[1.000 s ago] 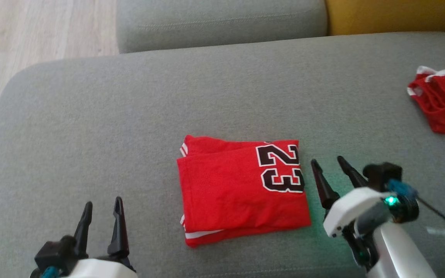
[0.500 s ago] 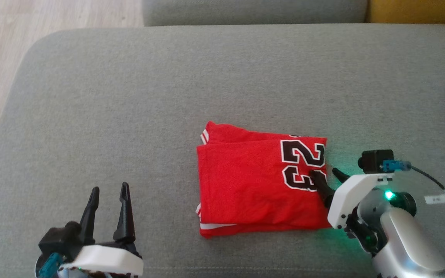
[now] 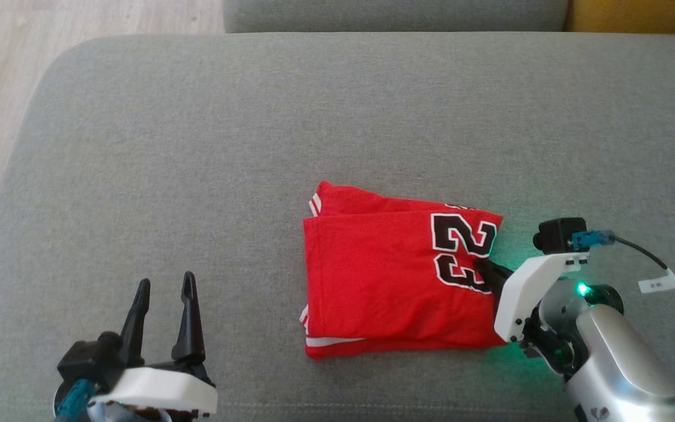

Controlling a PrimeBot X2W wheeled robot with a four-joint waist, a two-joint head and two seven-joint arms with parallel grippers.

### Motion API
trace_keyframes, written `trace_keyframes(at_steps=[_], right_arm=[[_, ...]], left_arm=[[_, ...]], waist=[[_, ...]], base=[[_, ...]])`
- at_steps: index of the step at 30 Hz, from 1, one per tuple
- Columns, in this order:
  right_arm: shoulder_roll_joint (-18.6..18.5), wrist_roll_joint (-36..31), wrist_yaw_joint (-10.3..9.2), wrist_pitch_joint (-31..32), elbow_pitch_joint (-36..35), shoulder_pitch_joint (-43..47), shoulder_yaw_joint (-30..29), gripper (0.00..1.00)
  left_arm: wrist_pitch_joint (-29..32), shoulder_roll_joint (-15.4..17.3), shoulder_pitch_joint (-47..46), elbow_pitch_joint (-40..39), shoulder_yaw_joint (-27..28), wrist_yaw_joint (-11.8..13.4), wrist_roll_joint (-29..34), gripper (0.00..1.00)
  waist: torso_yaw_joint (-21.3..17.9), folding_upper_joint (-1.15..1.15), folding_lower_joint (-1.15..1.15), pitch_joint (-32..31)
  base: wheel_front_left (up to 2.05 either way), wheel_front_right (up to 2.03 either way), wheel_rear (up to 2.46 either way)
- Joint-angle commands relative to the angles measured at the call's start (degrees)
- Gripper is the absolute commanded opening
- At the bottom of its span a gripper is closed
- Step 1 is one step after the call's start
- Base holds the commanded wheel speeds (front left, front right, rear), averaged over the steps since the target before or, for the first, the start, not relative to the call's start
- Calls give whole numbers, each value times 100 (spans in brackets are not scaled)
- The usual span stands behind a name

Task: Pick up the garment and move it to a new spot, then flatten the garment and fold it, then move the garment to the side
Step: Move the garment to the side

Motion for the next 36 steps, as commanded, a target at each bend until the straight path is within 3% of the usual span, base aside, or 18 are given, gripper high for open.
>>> trace_keyframes(at_steps=[1,9,20,28,36], right_arm=[[-50,32,37,-29,-123,-169,138,0],[-396,-16,37,-273,-304,-405,7,0],[-861,-221,37,-329,-840,-697,-547,0],[-694,-358,37,-466,-982,-953,-675,0],[-533,-479,37,-634,-769,-1351,-555,0]], left_arm=[[-71,-29,-193,-181,169,44,17,100],[-71,-29,-166,-297,165,-17,166,100],[-71,-29,-337,-503,25,-124,440,100],[-71,25,-576,-466,70,-275,711,100],[-71,64,-743,-414,28,-344,800,100]], waist=[[-47,0,0,-5],[-498,0,0,-8],[-1796,0,0,383],[-2802,0,0,808],[-2964,0,0,982]], base=[[0,0,0],[0,0,0],[0,0,0],[0,0,0],[0,0,0]])
